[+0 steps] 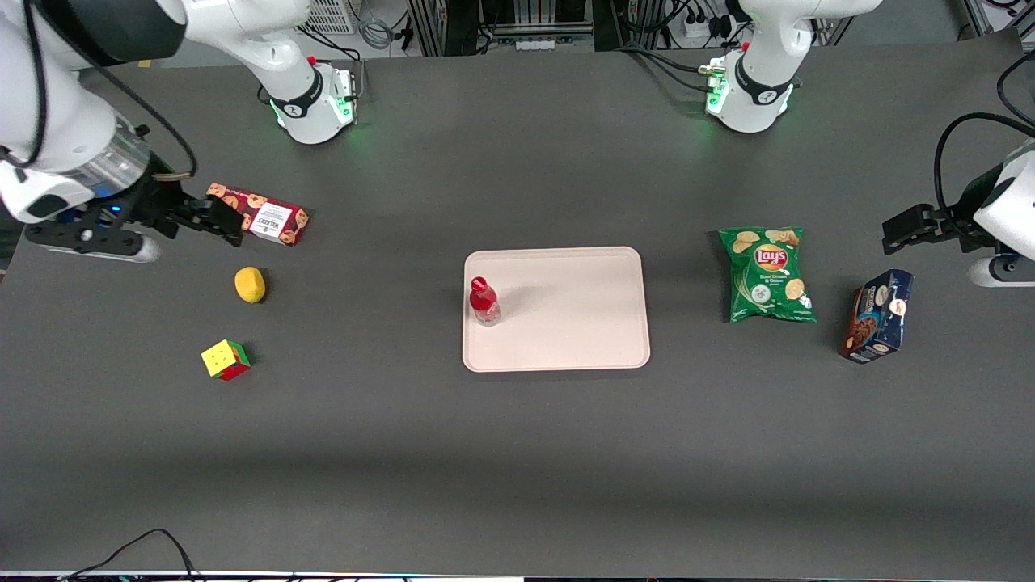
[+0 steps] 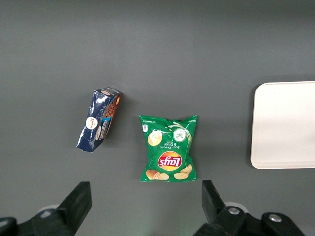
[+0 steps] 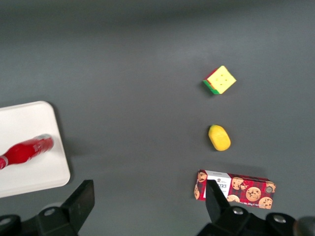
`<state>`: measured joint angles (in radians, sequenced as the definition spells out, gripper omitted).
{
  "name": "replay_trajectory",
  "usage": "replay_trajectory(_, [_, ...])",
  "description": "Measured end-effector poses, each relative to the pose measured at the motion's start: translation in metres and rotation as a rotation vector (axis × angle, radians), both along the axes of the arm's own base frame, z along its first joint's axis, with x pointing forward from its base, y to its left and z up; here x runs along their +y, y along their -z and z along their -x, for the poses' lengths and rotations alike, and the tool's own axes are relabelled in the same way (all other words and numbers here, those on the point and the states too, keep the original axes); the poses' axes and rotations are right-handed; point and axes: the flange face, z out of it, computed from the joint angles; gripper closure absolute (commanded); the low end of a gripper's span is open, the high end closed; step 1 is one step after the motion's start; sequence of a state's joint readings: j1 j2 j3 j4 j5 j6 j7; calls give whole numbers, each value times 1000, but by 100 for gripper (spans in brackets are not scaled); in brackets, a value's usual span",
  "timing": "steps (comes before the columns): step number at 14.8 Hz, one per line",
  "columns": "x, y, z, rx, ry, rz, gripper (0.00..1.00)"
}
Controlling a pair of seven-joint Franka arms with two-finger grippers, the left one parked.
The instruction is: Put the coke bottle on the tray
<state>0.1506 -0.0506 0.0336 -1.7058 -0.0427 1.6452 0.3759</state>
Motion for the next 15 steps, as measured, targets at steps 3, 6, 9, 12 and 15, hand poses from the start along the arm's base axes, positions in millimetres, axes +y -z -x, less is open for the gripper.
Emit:
replay_trajectory(3, [-32,3,-4,5,56,1,0])
replay_trajectory(6, [-73,5,-7,8,132,1,0])
replay_trajectory(9, [-101,4,-7,8,170,0,0])
replay_trajectory(12, [-103,1,-8,2,173,0,0])
replay_trajectory(15, [-103,-1,-8,-4,173,-1,0])
